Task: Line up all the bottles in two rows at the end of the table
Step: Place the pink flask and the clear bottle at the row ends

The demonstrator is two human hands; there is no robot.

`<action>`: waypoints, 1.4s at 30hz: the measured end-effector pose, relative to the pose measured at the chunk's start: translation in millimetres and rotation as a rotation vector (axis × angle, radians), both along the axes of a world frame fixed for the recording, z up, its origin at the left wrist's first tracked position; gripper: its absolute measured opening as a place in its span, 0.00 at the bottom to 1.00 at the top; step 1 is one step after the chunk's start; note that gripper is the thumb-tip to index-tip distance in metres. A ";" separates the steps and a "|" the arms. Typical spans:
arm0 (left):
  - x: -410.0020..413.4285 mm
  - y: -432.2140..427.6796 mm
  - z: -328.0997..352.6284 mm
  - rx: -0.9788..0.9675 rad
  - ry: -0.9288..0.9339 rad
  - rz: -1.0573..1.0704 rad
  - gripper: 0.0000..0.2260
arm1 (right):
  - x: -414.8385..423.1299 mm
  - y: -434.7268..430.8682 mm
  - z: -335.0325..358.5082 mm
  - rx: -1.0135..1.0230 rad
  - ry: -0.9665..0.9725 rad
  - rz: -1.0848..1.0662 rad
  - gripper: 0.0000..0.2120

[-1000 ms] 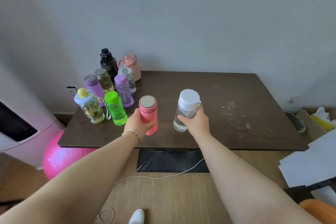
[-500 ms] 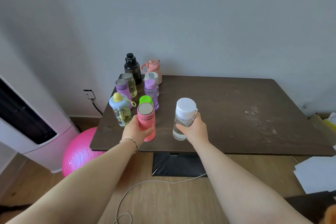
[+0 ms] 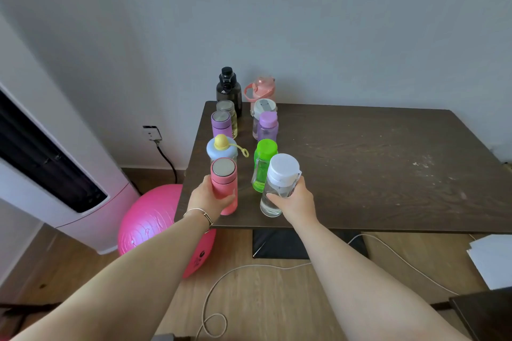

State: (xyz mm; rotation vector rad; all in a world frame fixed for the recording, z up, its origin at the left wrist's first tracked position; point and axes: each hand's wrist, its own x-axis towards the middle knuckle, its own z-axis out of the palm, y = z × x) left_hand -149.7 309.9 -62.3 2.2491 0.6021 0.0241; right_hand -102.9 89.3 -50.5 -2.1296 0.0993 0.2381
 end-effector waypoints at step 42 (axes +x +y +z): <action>-2.1 20.9 -25.4 -0.065 0.063 -0.045 0.30 | -12.0 34.3 -31.1 -0.057 0.004 0.035 0.40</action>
